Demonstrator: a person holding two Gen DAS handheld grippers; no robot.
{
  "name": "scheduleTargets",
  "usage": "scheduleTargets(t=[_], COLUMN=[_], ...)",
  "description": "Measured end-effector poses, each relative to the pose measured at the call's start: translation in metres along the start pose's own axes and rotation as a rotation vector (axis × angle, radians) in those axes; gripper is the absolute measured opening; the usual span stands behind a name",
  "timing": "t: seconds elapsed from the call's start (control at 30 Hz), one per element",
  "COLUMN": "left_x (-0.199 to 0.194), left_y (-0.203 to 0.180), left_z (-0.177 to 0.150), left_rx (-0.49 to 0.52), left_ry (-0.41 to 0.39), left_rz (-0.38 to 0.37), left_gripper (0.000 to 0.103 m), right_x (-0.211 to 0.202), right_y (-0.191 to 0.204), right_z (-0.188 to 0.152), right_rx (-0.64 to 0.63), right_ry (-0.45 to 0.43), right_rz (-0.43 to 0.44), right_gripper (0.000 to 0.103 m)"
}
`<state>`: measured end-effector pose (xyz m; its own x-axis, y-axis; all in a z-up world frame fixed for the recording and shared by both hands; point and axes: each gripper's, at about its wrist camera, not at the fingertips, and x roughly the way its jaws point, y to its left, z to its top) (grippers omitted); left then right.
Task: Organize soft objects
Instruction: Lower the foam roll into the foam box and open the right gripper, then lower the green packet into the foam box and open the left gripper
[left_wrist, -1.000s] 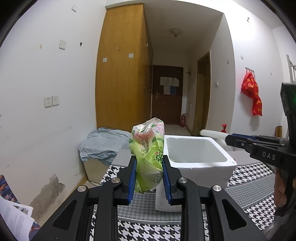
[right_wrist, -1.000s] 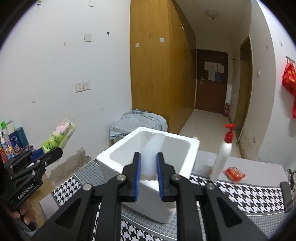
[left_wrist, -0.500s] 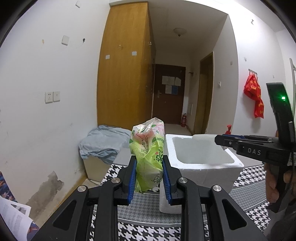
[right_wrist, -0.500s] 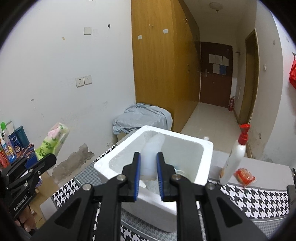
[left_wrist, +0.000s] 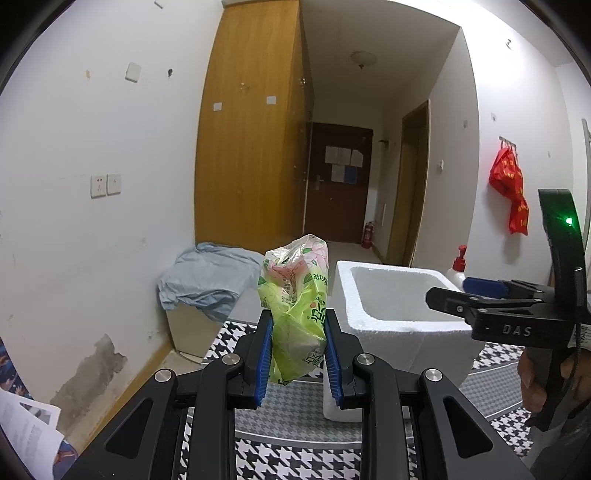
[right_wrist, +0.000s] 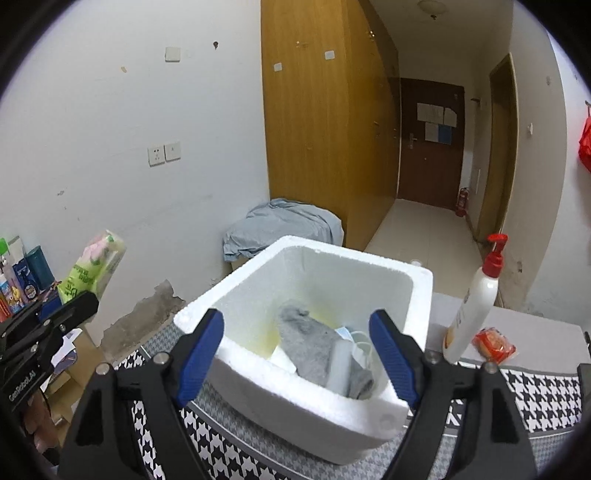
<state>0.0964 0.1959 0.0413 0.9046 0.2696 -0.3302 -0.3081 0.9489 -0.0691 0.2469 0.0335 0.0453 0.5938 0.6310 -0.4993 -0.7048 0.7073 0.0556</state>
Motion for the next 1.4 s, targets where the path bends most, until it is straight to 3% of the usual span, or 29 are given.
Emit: scheduleTargets(t=[0.07,0.33,0.63,0.97,1.4], left_x=[0.0,0.0,0.008,0.025,0.051], left_y=[0.0,-0.003,-0.018,-0.043,-0.065], left_z=[0.0,0.008,0.022,0.033,0.037], left_rx=[0.015,0.028,0.045,0.072,0.099], left_ry=[0.003,-0.004,-0.011,0.013,0.058], left_rz=[0.008,-0.006,-0.074,-0.147,-0.182], left_gripper=[0.027,0.027,0.027,0.028,0.028], right_x=[-0.002,-0.008,-0.024,-0.04,-0.06], right_y=[0.001,0.0,-0.009,-0.025,-0.045], right_z=[-0.004,-0.006,-0.008,-0.013,-0.026], right_rx=[0.001,0.009,0.017,0.032,0.056], right_ry=[-0.011,-0.018,-0.045,-0.061,-0.058], right_rz=[-0.008,-0.007,-0.039,-0.096,-0.146], right_gripper=[0.103,0.103,0.103,0.103,0.103])
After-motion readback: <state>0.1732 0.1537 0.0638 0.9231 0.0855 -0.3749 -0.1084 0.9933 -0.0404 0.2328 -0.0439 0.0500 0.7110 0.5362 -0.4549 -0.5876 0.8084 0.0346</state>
